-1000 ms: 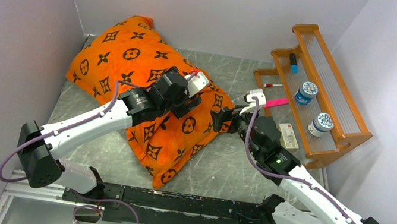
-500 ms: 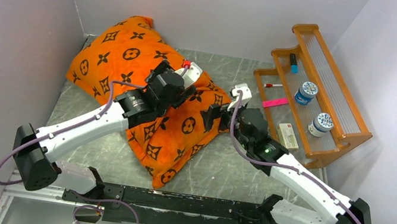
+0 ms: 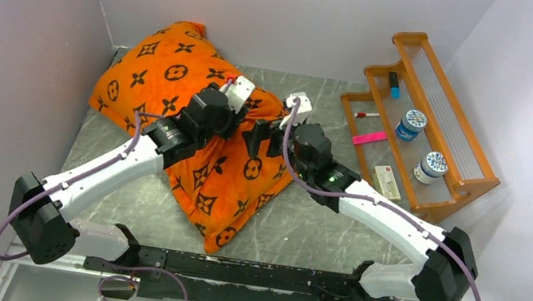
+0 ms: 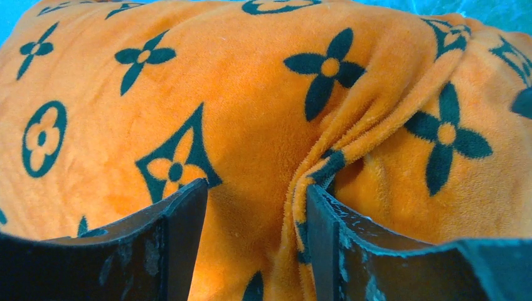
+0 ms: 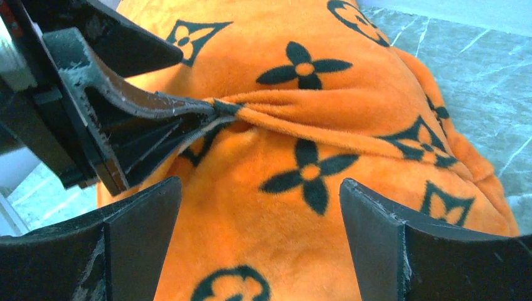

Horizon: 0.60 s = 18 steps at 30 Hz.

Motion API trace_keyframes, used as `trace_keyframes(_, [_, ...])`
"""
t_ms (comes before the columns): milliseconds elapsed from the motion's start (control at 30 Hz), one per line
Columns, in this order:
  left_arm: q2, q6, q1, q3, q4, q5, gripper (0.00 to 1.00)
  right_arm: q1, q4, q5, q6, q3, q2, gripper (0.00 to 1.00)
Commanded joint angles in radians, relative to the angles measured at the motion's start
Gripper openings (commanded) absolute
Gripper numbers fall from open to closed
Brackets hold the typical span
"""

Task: Remove the pillowcase from the pillow
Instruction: Remove the pillow from the pillowcase.

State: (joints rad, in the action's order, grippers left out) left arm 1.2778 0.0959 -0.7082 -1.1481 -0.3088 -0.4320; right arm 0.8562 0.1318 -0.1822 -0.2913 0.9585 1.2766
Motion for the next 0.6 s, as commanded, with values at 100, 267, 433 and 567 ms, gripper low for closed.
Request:
trace_keyframes(100, [-0.042,-0.050,0.058,0.031,0.052,0.110,0.56,0.009,0.042,-0.033,-0.069,0.118,0.102,0.95])
trace_keyframes(267, [-0.038,-0.054,0.058,0.038,0.054,0.134,0.51,0.011,0.006,-0.042,-0.071,0.159,0.179,0.89])
trace_keyframes(433, [-0.034,-0.056,0.060,0.047,0.062,0.144,0.50,0.011,-0.040,-0.075,-0.056,0.181,0.246,0.81])
trace_keyframes(567, [-0.032,-0.052,0.060,0.051,0.062,0.137,0.49,0.011,-0.070,-0.114,-0.039,0.162,0.277,0.66])
